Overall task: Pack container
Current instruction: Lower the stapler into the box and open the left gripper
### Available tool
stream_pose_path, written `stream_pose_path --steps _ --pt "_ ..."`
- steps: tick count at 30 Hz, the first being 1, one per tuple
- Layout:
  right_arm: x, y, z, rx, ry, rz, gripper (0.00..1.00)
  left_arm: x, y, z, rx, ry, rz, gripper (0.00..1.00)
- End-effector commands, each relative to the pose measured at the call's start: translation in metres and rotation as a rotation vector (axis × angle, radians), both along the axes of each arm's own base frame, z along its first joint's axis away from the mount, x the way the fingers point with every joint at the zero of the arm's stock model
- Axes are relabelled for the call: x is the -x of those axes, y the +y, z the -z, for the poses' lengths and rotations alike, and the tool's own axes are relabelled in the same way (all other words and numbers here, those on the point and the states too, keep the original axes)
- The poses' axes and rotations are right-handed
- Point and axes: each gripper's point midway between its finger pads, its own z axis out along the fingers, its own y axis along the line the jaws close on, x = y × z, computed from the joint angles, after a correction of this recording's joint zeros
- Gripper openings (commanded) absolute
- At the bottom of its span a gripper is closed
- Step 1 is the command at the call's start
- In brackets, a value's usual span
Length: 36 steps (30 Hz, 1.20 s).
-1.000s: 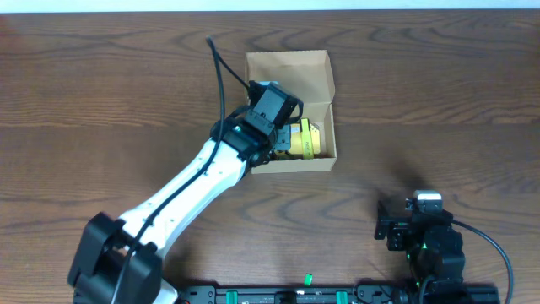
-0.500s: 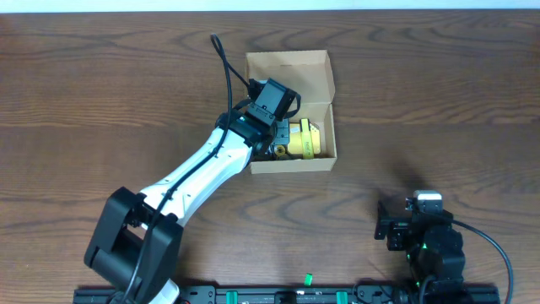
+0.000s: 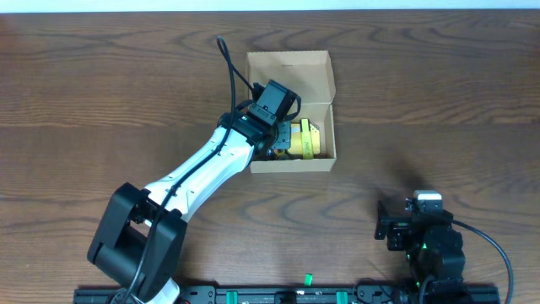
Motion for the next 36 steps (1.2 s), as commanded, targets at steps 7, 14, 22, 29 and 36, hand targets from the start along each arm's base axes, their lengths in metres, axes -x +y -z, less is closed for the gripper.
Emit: stream_pose_path --steps 7,14,22,29,36 --pt "0.0008 -0.0008 0.005 0.012 0.01 -0.004 0.99 0.0006 -0.0038 -0.0021 -0.008 0.013 0.072 0.2" --pt "0.0008 -0.0008 0.005 0.012 0.01 -0.004 0.99 0.0006 -0.0039 -0.0021 -0.008 0.013 0.071 0.33" --pt "0.0008 -0.0008 0.005 0.012 0.01 -0.004 0.99 0.0005 -0.0038 -0.0021 -0.008 0.013 0.071 0.49" --pt "0.0008 -0.0008 0.005 0.012 0.01 -0.004 0.99 0.0005 -0.0038 -0.0022 -0.008 0.012 0.071 0.51" --pt "0.0008 -0.0008 0.005 0.012 0.01 -0.004 0.99 -0.0021 -0.0039 -0.004 -0.008 0.0 0.067 0.52"
